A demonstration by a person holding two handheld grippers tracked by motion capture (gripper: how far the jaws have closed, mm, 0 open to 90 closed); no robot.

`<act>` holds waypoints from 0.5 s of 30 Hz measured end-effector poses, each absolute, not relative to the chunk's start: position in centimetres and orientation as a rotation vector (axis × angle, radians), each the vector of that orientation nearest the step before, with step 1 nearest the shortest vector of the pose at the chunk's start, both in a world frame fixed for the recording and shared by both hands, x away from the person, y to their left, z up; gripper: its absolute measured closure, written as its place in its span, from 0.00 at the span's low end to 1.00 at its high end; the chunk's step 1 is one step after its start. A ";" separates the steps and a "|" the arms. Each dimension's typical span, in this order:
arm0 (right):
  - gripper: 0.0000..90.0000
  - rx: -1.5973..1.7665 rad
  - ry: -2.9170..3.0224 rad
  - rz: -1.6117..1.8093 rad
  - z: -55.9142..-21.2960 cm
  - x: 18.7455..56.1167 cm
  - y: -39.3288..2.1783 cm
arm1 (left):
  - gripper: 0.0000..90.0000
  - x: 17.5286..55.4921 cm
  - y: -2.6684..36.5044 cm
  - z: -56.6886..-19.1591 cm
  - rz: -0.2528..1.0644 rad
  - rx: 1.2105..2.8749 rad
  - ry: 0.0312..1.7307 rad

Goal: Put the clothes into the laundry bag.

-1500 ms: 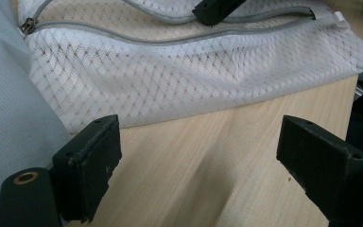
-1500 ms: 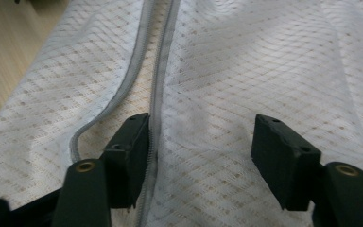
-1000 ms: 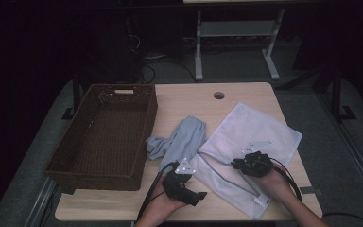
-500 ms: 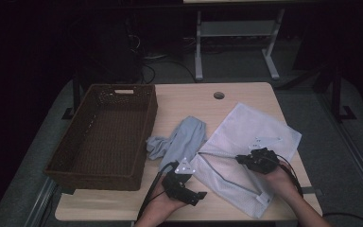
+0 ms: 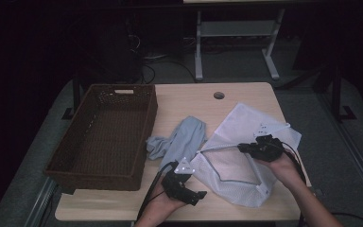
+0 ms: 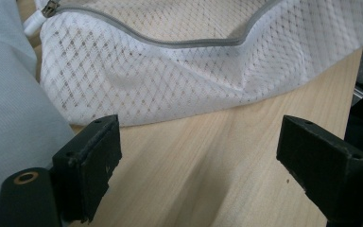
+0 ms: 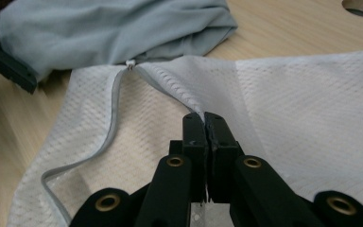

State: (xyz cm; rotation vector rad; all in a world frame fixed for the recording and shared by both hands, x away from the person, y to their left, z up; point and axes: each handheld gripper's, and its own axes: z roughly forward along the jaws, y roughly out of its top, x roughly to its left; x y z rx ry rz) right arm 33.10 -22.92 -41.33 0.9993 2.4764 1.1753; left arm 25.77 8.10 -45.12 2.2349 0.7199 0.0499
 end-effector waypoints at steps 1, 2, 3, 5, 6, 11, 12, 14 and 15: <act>0.97 0.998 2.471 1.178 -41.1 33.3 -22.9 | 0.16 25.8 8.1 -45.1 0.048 2.234 0.721; 0.97 1.000 2.466 1.182 -40.9 33.4 -22.9 | 0.16 25.8 8.2 -45.1 0.048 2.236 0.719; 0.97 0.997 2.455 1.189 -40.6 33.6 -23.0 | 0.16 25.8 8.2 -45.1 0.050 2.237 0.719; 0.97 1.003 2.443 1.208 -40.1 33.9 -23.1 | 0.16 25.8 8.3 -45.1 0.052 2.235 0.720; 0.97 0.994 2.437 1.201 -39.9 34.0 -23.1 | 0.16 25.8 8.3 -45.0 0.053 2.234 0.721; 0.97 0.990 2.390 1.227 -38.5 34.6 -23.5 | 0.16 25.8 8.2 -45.0 0.053 2.231 0.725; 0.97 0.993 2.382 1.232 -38.3 34.8 -23.6 | 0.16 25.8 8.2 -45.1 0.052 2.231 0.726; 0.97 0.993 2.369 1.254 -37.8 35.0 -23.8 | 0.16 25.8 8.2 -45.0 0.054 2.229 0.730; 0.97 0.991 2.365 1.252 -37.6 35.1 -23.8 | 0.16 25.9 8.3 -45.0 0.056 2.229 0.728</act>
